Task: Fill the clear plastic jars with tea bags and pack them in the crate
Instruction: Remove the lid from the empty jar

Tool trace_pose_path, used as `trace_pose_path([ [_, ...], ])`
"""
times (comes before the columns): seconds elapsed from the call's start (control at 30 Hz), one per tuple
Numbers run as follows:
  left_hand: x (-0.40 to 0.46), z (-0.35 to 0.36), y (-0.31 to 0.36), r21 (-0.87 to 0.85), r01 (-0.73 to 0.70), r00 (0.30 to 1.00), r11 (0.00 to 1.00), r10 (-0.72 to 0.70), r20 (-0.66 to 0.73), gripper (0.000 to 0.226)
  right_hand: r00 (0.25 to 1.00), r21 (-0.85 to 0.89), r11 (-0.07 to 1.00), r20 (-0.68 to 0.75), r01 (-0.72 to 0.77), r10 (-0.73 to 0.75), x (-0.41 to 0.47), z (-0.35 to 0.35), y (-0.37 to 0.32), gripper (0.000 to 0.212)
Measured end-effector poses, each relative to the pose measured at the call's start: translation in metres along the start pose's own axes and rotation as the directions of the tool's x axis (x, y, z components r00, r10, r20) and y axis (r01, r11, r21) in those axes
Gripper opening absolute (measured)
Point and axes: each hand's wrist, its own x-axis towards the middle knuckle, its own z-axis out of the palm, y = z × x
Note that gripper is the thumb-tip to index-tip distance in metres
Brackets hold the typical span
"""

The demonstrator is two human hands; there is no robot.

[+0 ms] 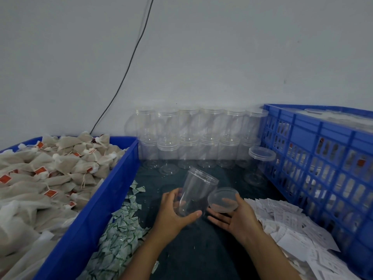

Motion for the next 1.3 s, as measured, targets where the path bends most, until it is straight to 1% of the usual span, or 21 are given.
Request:
trace_pose_path([
  [0.1,0.001,0.000,-0.003,-0.012,0.008,1.000,1.000,-0.008,-0.016,0.063,0.998,-0.122,0.992,-0.041,0.041,-0.047,-0.003,0.002,0.001,0.046],
  [0.2,0.002,0.001,-0.006,0.002,0.022,1.000,1.000,-0.022,-0.012,0.076,0.992,-0.311,0.946,-0.058,0.093,-0.116,-0.006,0.005,0.002,0.045],
  [0.27,0.002,0.002,-0.007,0.030,0.038,0.999,0.999,-0.038,0.015,0.083,0.986,-0.448,0.886,-0.056,0.118,-0.160,-0.008,0.006,0.003,0.043],
  [0.37,0.001,0.003,-0.008,0.147,0.044,0.999,0.988,-0.045,0.005,0.089,0.968,-0.630,0.764,-0.074,0.140,-0.238,-0.007,0.004,0.005,0.035],
  [0.47,0.002,0.002,-0.009,0.209,0.057,0.998,0.976,-0.061,0.010,0.101,0.939,-0.758,0.630,-0.067,0.173,-0.338,-0.006,0.000,0.008,0.036],
  [0.5,0.001,0.003,-0.009,0.188,0.075,0.996,0.979,-0.083,0.034,0.108,0.926,-0.790,0.584,-0.058,0.185,-0.373,-0.005,-0.001,0.009,0.036],
  [0.57,-0.001,0.004,-0.003,0.093,0.100,0.992,0.991,-0.107,0.072,0.128,0.881,-0.856,0.473,-0.048,0.207,-0.471,-0.005,-0.002,0.010,0.030],
  [0.63,-0.003,0.005,0.008,-0.014,0.054,0.997,0.998,-0.053,0.054,0.140,0.827,-0.904,0.369,-0.031,0.217,-0.562,-0.005,-0.003,0.010,0.026],
  [0.67,-0.002,0.004,0.015,-0.057,0.014,0.999,0.998,-0.012,0.029,0.138,0.811,-0.913,0.341,-0.020,0.223,-0.584,-0.005,-0.002,0.009,0.026],
  [0.7,0.000,0.004,0.021,-0.086,-0.021,1.000,0.996,0.021,-0.003,0.128,0.801,-0.920,0.320,-0.011,0.226,-0.598,-0.006,-0.001,0.009,0.026],
  [0.77,0.003,0.001,0.031,-0.151,-0.067,0.995,0.986,0.054,-0.088,0.087,0.774,-0.924,0.284,0.020,0.256,-0.633,-0.009,0.003,0.007,0.024],
  [0.83,0.002,-0.003,0.038,-0.233,-0.077,0.982,0.969,0.032,-0.188,0.047,0.706,-0.883,0.294,0.058,0.366,-0.706,-0.012,0.008,0.005,0.019],
  [0.9,0.001,-0.005,0.041,-0.316,-0.063,0.960,0.947,-0.029,-0.279,0.025,0.636,-0.794,0.330,0.090,0.511,-0.767,-0.018,0.015,0.002,0.021],
  [0.93,0.000,-0.006,0.043,-0.336,-0.045,0.949,0.941,-0.066,-0.310,0.017,0.621,-0.749,0.345,0.110,0.565,-0.776,-0.020,0.019,0.002,0.023],
  [0.97,-0.001,-0.006,0.044,-0.337,-0.017,0.940,0.941,-0.100,-0.325,0.013,0.625,-0.708,0.367,0.133,0.603,-0.769,-0.023,0.024,0.001,0.024],
  [1.07,-0.001,-0.006,0.050,-0.291,0.060,0.935,0.955,-0.156,-0.318,0.010,0.698,-0.630,0.468,0.172,0.620,-0.695,-0.030,0.041,0.005,0.026],
  [1.2,0.002,-0.013,0.064,-0.183,0.145,0.953,0.972,-0.187,-0.238,0.006,0.746,-0.603,0.547,0.125,0.581,-0.654,-0.033,0.059,0.007,0.021],
  [1.3,0.009,-0.019,0.078,-0.028,0.294,0.935,0.955,-0.293,-0.201,0.020,0.768,-0.565,0.604,0.085,0.562,-0.635,-0.034,0.068,0.001,0.017],
])
